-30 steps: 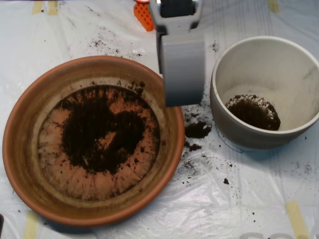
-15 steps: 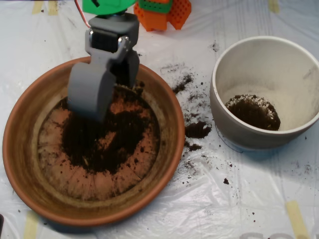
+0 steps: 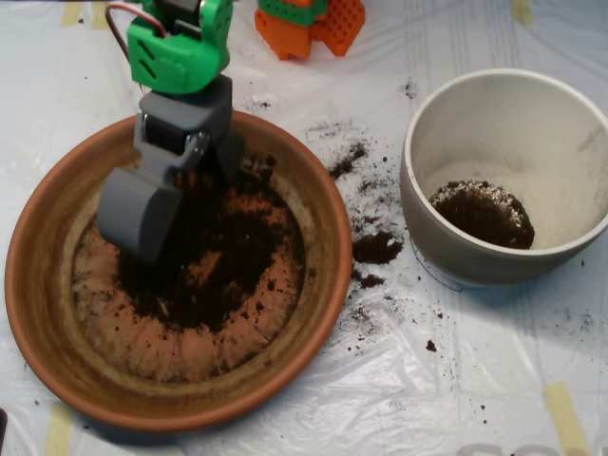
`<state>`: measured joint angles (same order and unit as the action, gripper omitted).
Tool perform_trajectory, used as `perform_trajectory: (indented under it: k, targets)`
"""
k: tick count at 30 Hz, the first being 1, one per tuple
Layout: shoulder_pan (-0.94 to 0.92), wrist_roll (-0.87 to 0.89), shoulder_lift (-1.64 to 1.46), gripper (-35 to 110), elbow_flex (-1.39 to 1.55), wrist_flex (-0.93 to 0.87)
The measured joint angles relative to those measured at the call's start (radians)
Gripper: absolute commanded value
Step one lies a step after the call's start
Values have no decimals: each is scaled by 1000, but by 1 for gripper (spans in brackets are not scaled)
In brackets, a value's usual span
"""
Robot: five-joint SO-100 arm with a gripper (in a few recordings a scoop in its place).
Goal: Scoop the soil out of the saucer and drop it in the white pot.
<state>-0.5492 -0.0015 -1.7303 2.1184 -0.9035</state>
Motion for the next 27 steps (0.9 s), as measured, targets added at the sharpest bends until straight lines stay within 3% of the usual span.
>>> perform_trajectory:
  k: [15, 27]
  targets:
    - [5, 3, 279, 42, -322, -118]
    - [5, -9, 295, 52, -339, -144]
